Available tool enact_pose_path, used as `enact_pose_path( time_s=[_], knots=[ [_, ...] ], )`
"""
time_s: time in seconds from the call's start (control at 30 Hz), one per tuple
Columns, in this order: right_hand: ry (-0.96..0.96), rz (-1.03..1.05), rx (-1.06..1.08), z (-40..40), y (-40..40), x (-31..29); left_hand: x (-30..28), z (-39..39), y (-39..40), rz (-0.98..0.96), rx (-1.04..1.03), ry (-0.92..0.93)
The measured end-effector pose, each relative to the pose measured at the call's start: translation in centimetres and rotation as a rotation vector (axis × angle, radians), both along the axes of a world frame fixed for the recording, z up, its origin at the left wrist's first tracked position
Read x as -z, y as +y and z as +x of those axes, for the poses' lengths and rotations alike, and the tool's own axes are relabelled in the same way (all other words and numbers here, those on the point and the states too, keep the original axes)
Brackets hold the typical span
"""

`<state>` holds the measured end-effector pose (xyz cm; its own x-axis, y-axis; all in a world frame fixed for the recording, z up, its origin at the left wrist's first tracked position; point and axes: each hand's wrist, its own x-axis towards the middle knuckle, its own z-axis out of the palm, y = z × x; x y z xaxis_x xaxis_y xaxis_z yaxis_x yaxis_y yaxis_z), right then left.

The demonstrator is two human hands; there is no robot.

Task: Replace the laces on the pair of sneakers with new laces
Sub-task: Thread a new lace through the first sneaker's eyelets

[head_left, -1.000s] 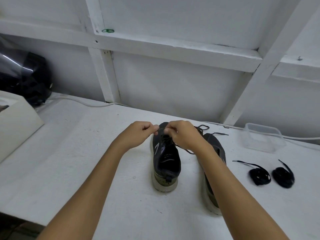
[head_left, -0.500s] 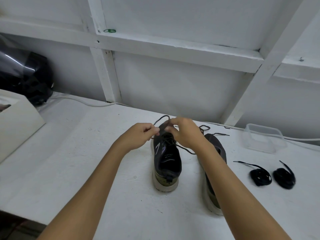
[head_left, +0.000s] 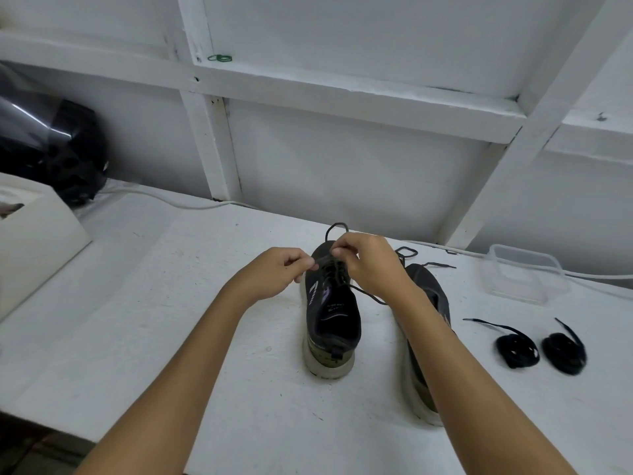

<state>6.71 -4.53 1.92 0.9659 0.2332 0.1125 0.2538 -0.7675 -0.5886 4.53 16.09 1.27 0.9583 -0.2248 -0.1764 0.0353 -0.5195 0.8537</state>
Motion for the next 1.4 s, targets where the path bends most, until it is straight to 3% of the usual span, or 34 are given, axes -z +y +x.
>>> enact_pose_path(
  time_s=[0.2,0.4,0.7,1.4],
  knots=[
    [-0.019,-0.005,0.126,-0.6,-0.1,0.1,0.7,-0.9,0.3,-0.051,0.063,0.139],
    [-0.079,0.079,0.156,-3.6,-0.2,0.6,2.6,-1.7,-0.1,-0.255,-0.170,0.112],
    [0.028,-0.279,-0.011,-5.2,-0.2,1.7,4.4,-3.4,-2.2,-0.475,-0.342,0.095],
    [0.110,0.012,0.037,-5.4,0.5,3.7,4.8,-4.5,-3.0,-0.424,-0.370,0.064]
  ],
)
